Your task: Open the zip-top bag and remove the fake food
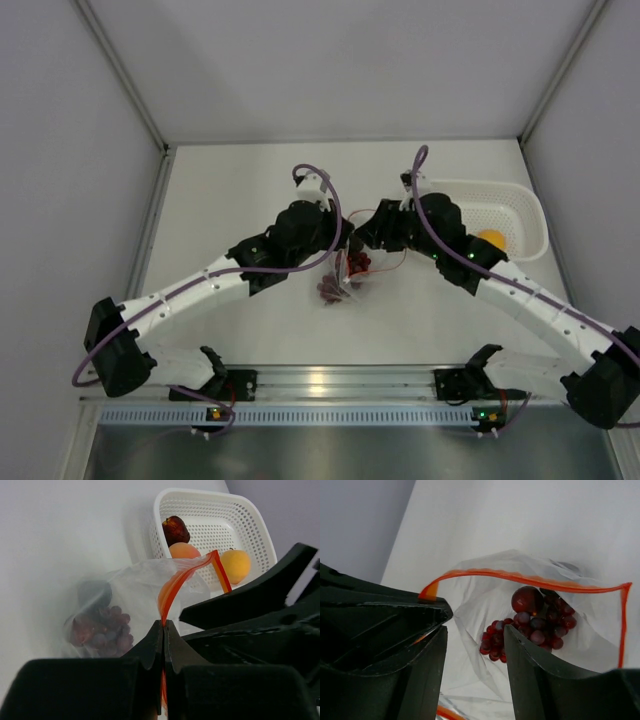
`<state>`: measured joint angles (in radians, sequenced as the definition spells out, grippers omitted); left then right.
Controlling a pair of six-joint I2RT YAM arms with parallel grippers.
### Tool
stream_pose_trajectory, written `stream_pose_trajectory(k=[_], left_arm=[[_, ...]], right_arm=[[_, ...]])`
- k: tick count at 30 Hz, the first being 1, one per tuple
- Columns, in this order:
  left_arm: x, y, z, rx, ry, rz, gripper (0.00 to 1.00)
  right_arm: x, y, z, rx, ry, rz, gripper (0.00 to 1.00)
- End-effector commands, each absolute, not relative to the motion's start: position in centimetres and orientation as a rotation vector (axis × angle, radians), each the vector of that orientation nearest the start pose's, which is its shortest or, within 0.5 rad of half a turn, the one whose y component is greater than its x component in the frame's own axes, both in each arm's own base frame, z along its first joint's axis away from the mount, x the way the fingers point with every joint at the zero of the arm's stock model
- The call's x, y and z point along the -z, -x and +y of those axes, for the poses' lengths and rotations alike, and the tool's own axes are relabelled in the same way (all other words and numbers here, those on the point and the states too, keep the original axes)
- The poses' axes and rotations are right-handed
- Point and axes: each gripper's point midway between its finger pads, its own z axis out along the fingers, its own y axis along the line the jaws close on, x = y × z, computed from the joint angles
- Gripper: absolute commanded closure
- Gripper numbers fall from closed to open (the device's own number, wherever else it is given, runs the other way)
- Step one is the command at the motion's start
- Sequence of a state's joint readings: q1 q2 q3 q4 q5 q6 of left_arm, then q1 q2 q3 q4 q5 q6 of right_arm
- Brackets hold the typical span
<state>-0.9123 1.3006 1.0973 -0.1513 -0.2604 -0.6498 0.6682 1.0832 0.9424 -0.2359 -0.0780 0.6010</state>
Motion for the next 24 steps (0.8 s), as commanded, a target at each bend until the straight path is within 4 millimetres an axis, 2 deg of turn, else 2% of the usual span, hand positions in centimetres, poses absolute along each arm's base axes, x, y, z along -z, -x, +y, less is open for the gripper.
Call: stream_pose_trajectory(k=[1,5,11,16,17,19,20,22,24], left_arm=[[-28.7,-27.7,-33.7,0.908,-0.042,1.902,1.00],[-28.7,-27.5,-33.7,0.926,-0.017,1.893,1.00],[-28.0,-27.7,-32.8,0.894,0.042,1.892,1.00],[-26.3,-28.2,-31.9,0.815,0.063,1.904,1.00],[-26.1,-28.4,-31.8,0.800,0.063,1.906,1.00],[-25.5,-28.7,-31.4,0.760,0.059,1.908,1.00],[-25.6,-28.8,-31.4,0.753,0.053,1.903,1.00],[-25.5,-29.0,-31.3,0.726,0.034,1.901,1.00],[-25.7,-29.3,-31.0,0.701,0.040,1.890,1.00]], right_arm=[[-24.4,-28.3,27.0,-0.842,0.041,2.029,0.50],[-21.2,-30.2,26.9,-0.742,-0.088,2.061,0.50],[-18.7,-31.9,27.2,-0.582,-0.171,2.068,0.50],[-17.0,-33.8,27.2,-0.505,-0.245,2.036,0.48],[-15.7,-34.1,27.3,-0.477,-0.248,2.056,0.48],[-15.7,-34.9,27.9,-0.479,-0.246,2.032,0.50],[-14.7,-35.2,28.2,-0.456,-0.232,2.052,0.51],[-14.7,-35.8,28.7,-0.441,-0.200,2.054,0.54],[-13.5,-36.0,29.1,-0.426,-0.186,2.073,0.58]])
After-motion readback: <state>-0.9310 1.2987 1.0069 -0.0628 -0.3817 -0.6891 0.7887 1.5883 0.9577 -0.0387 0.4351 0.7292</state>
